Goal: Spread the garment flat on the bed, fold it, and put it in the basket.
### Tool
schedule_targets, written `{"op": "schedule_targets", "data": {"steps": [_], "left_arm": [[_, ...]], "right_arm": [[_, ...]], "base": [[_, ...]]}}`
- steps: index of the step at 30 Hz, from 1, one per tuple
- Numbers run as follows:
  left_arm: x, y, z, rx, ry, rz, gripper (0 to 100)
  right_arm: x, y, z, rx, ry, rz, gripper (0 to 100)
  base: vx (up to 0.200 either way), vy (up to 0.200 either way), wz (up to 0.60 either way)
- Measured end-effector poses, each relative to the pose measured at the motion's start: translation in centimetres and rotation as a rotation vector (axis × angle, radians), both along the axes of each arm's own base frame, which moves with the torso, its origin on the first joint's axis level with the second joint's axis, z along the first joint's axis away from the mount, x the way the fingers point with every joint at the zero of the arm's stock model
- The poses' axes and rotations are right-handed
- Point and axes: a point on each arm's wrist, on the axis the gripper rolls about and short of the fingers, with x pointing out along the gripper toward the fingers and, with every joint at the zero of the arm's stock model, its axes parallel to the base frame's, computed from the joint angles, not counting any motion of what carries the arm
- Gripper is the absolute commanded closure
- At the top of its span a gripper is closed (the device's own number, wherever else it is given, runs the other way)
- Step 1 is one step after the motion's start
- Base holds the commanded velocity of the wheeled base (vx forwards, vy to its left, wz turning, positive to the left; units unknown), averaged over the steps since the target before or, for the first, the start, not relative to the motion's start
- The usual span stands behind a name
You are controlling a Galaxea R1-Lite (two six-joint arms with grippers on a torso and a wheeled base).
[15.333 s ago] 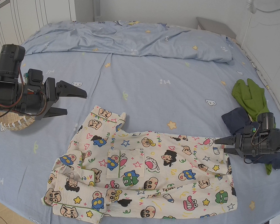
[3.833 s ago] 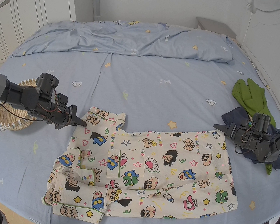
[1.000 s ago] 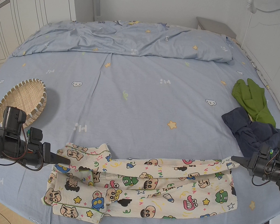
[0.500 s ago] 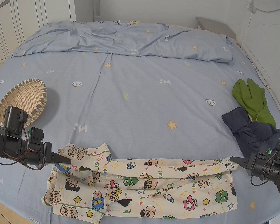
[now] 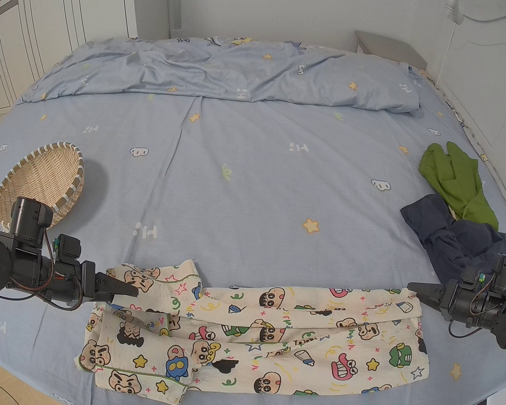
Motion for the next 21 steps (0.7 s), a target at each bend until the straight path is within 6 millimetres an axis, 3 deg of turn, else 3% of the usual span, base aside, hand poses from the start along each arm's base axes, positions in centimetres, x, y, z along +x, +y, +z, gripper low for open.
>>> {"op": "schedule_targets", "data": {"steps": [9, 15, 21], "left_arm": [[-1.2, 0.1, 2.3, -0.029, -0.053, 0.032, 0], [-2.5, 0.1, 5.2, -0.076, -0.116, 0.074, 0], [-2.9, -0.1, 6.6, -0.08, -0.169, 0.068, 0]], "right_arm": [[0.1, -0.3, 0.3, 0.003, -0.01, -0.012, 0], [-0.7, 0.0, 1.9, 0.001, -0.046, -0.007, 0], [-1.0, 0.2, 3.4, -0.005, -0.089, 0.002, 0]], "base": [[0.0, 0.0, 0.0], [0.0, 0.0, 0.0], [0.0, 0.0, 0.0]]}}
